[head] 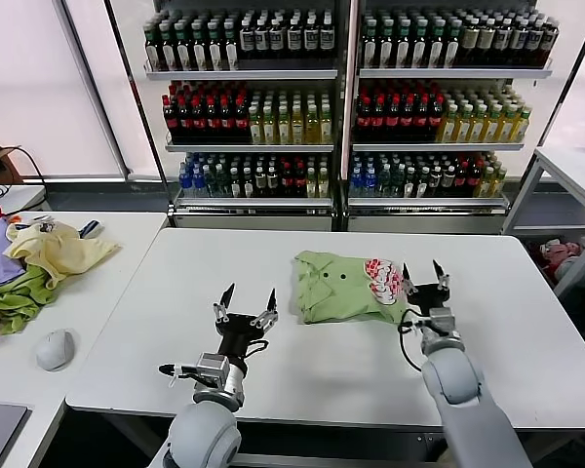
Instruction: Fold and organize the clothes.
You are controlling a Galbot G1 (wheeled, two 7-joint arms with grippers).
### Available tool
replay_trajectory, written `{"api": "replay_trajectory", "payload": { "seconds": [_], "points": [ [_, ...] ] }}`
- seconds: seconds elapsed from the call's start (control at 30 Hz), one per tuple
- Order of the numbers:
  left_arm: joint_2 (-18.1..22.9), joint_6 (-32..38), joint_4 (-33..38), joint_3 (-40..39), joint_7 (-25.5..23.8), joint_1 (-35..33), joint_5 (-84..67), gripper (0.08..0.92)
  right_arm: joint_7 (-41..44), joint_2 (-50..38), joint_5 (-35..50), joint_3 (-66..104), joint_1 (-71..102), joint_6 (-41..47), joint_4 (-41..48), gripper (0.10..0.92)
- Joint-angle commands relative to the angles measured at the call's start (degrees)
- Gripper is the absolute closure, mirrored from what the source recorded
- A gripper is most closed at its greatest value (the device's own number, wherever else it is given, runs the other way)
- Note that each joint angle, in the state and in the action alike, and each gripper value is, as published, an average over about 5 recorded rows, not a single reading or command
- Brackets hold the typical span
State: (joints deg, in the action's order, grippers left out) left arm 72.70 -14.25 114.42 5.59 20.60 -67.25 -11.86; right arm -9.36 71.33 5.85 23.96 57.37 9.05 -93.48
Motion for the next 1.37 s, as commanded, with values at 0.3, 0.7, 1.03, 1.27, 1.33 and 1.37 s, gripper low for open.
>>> {"api": "replay_trajectory", "payload": {
  "seconds": [0.3, 0.7, 1.03, 1.27, 1.33, 1.37],
  "points": [
    [0.4, 1.6, 4.7, 0.5, -3.6, -4.5, 1.9, 0.177, 7.1, -0.5, 12.6, 12.9, 28.7, -1.9, -26.7, 0.204],
    [0.6, 2.0, 7.1, 1.9, -5.1, -8.3, 2.8, 0.177, 3.7, 0.4, 7.5, 10.5, 26.6, -3.2, -26.5, 0.203],
    [0.6, 2.3, 8.1, 2.3, -5.7, -9.7, 3.2, 0.177, 2.4, -0.1, 7.4, 9.6, 25.5, -2.8, -26.6, 0.203],
    [0.7, 2.5, 8.2, 2.4, -5.9, -9.7, 3.2, 0.177, 0.5, -0.1, 7.5, 9.7, 25.0, -2.9, -26.8, 0.203],
    [0.7, 2.6, 8.3, 2.4, -6.0, -9.7, 3.2, 0.177, 0.5, -0.1, 7.5, 9.7, 25.1, -3.0, -26.9, 0.203],
    [0.8, 2.7, 8.3, 2.4, -6.0, -9.6, 3.2, 0.177, 0.5, -0.1, 7.5, 9.7, 25.1, -3.0, -27.0, 0.203]
  ]
}}
